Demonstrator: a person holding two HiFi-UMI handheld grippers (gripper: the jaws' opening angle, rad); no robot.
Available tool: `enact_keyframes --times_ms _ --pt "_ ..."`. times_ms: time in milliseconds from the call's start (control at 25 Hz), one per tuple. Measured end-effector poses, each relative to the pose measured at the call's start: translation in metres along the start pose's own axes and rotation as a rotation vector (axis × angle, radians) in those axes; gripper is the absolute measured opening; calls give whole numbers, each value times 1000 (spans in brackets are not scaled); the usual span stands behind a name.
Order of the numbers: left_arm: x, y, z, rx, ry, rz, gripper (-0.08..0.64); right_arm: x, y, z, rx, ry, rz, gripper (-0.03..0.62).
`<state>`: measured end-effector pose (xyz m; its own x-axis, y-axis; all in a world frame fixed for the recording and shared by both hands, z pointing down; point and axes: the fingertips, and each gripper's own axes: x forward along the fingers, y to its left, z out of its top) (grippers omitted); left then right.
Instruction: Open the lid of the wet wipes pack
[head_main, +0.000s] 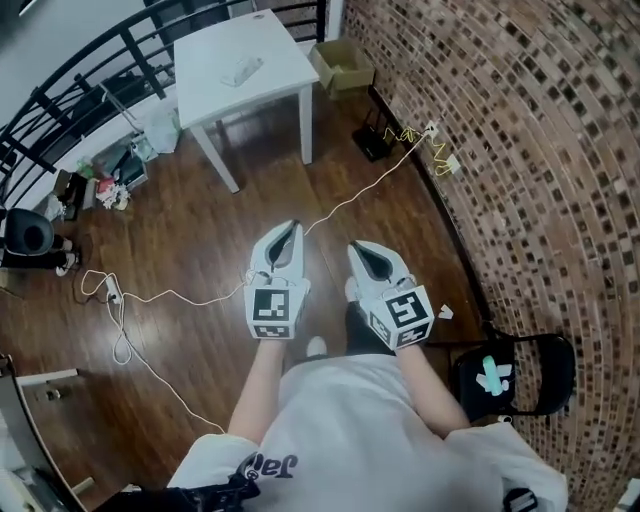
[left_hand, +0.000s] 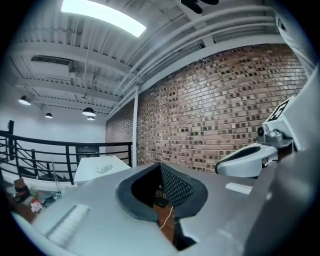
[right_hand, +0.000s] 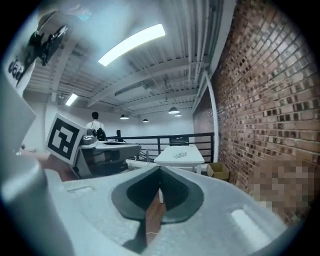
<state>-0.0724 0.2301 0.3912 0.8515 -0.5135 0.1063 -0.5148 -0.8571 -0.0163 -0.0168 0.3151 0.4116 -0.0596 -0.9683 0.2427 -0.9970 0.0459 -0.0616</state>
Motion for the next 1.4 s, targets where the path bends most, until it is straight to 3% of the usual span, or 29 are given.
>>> enact_keyframes --times_ms 240,480,600,680,800,1080,1280,1400 --pt "115 31 -2 29 10 33 14 81 -100 15 28 -30 9 -9" --pt "219 81 53 48 -115 139 14 171 -169 75 -15 -122 183 -9" --pt "259 97 65 66 -84 121 14 219 -196 106 -79 -178 242 -9" --pt "276 112 56 62 -27 127 15 250 -203 117 -97 -175 268 -9" --pt "289 149 36 20 17 198 15 290 -194 124 -95 -159 346 -9" --pt "339 251 20 37 -21 243 17 402 -176 132 -159 -138 450 -9" --pt "395 354 29 31 -51 285 15 516 -183 159 -128 -76 478 -9" --pt "431 405 31 9 -58 304 15 581 -200 178 -148 -53 452 -9"
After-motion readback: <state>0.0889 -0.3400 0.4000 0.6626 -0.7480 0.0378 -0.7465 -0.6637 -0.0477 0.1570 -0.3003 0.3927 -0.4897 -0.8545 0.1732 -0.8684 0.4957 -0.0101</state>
